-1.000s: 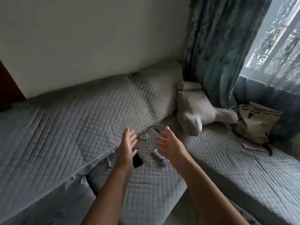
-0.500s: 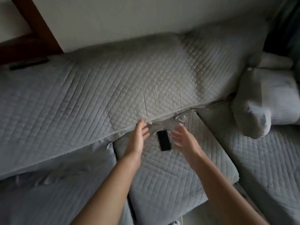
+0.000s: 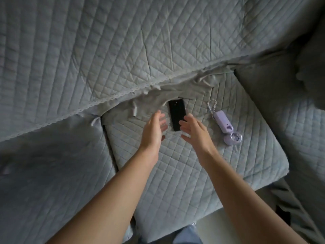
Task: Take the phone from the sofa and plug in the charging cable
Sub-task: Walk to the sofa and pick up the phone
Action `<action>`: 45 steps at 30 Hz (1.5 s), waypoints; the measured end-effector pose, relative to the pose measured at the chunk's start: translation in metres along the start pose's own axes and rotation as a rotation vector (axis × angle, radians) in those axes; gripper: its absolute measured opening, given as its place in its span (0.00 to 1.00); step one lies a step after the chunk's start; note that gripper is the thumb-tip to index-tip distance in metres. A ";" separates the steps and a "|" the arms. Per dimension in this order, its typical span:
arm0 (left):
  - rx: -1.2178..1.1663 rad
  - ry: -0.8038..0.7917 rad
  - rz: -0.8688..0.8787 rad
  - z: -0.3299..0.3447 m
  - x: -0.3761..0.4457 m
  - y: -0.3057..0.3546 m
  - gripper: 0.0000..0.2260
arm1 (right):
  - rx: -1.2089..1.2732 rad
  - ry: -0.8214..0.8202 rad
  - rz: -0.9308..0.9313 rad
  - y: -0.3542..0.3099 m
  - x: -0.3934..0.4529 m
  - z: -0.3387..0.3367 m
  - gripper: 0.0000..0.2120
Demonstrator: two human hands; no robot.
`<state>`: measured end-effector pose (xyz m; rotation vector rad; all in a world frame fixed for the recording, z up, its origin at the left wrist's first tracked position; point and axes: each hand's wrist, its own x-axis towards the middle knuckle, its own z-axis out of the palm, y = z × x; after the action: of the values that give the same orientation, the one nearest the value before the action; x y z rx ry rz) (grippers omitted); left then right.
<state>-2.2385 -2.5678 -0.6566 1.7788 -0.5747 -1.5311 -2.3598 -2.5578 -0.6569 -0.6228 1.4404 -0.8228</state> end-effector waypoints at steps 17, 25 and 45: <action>0.142 0.075 -0.091 0.042 0.109 -0.070 0.12 | 0.100 0.070 0.112 0.056 0.078 -0.039 0.29; 0.292 0.039 -0.060 0.078 0.149 -0.087 0.11 | 0.076 0.059 0.118 0.056 0.092 -0.050 0.28; 0.694 0.383 -0.050 0.111 0.181 -0.128 0.32 | 0.172 0.121 0.145 0.076 0.086 -0.096 0.24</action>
<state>-2.3248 -2.6411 -0.8768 2.5417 -0.9412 -1.0260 -2.4506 -2.5707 -0.7744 -0.3385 1.4870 -0.8702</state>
